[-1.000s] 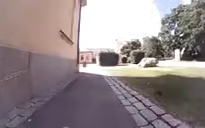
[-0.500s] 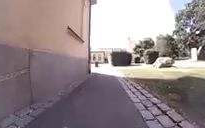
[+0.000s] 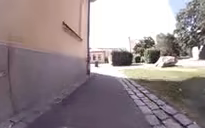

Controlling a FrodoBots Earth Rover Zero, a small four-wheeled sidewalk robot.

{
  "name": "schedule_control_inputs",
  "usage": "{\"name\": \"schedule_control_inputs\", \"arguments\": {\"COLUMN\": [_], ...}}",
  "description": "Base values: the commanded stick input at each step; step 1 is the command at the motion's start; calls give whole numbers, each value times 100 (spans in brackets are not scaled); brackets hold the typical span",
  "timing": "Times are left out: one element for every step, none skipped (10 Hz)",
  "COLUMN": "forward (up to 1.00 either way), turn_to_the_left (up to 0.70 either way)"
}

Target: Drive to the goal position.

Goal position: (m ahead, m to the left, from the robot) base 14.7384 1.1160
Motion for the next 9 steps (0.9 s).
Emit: {"name": "schedule_control_inputs", "arguments": {"forward": [85,85,85,85,85,85,85,85,85], "turn_to_the_left": [-24,-14,-10,-33,-2,0,0,0,0]}}
